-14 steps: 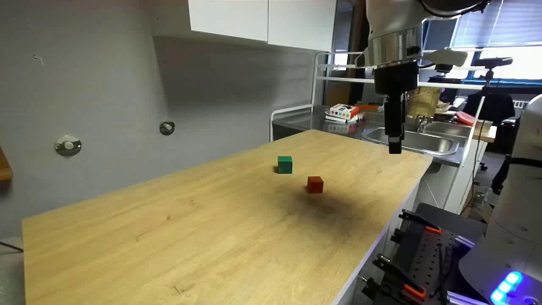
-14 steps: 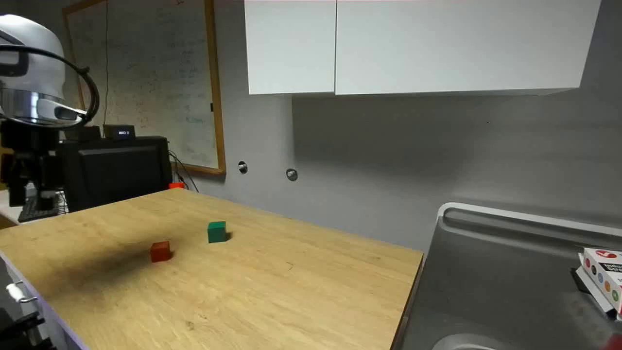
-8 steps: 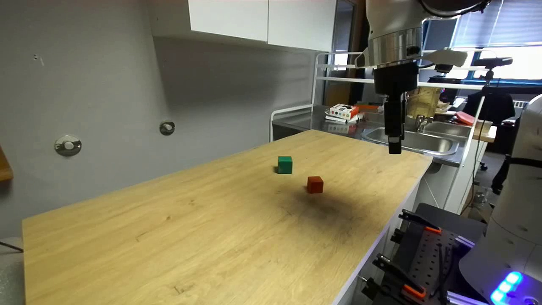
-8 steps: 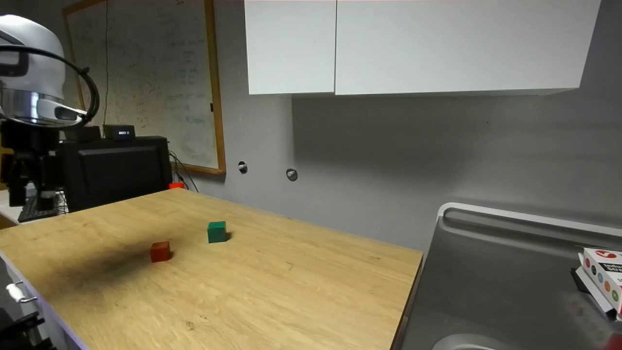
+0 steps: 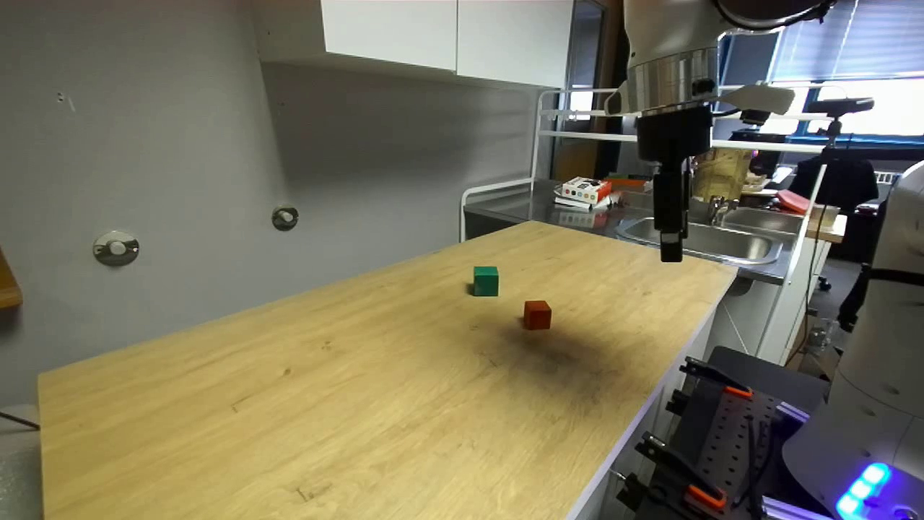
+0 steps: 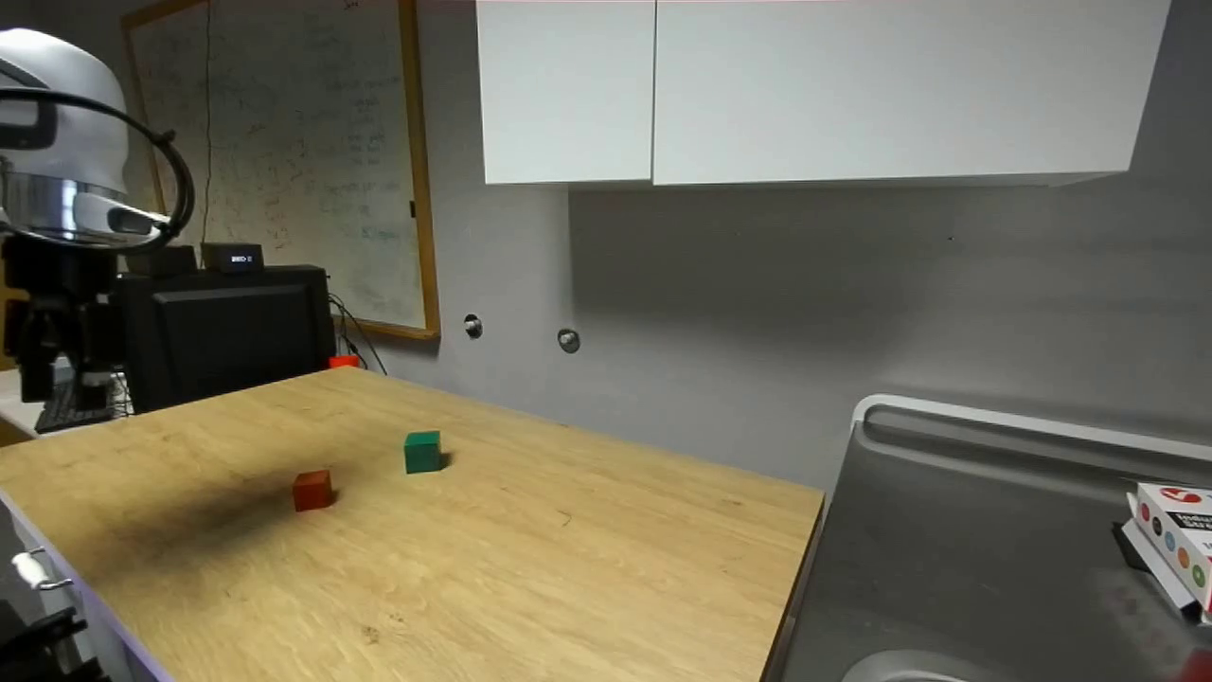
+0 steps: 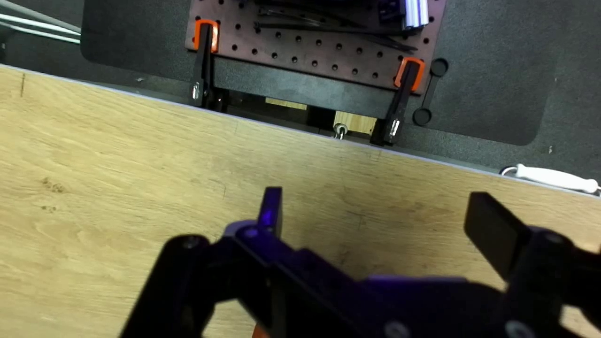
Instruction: Put the orange block on top of the green one
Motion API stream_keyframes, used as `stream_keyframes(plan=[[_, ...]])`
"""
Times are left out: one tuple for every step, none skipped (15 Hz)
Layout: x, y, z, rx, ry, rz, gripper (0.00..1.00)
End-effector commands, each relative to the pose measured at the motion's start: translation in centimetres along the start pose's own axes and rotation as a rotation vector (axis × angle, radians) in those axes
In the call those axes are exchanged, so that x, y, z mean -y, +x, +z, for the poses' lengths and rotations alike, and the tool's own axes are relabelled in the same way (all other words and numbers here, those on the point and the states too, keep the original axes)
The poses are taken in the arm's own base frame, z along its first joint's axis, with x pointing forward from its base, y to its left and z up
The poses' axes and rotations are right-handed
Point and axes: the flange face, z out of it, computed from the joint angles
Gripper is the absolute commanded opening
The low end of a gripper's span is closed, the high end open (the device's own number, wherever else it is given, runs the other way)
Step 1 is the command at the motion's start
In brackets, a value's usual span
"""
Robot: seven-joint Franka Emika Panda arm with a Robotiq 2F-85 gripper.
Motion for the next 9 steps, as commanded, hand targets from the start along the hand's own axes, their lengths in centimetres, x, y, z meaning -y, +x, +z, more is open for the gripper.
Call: stream_keyframes(plan=[[-0.9,1.4,0.1,-0.043,0.013,0.027,1.0],[-1.2,2.2,0.2,-0.07,0.02,0.038,1.0],[-1.4,3.0,0.2,-0.096,0.026,0.045,1.0],[-1.8,4.1,0.4,-0.128,0.033,0.056,1.0],[-2.1,5.1,0.6,-0.156,0.045,0.067,1.0],[-2.4,6.3,1.0,-0.181,0.055,0.077,1.0],[-2.7,7.3,1.4,-0.201,0.065,0.085,1.0],[-3.1,8.4,2.0,-0.216,0.07,0.095,1.0],[-3.4,9.4,2.6,-0.228,0.082,0.101,1.0]])
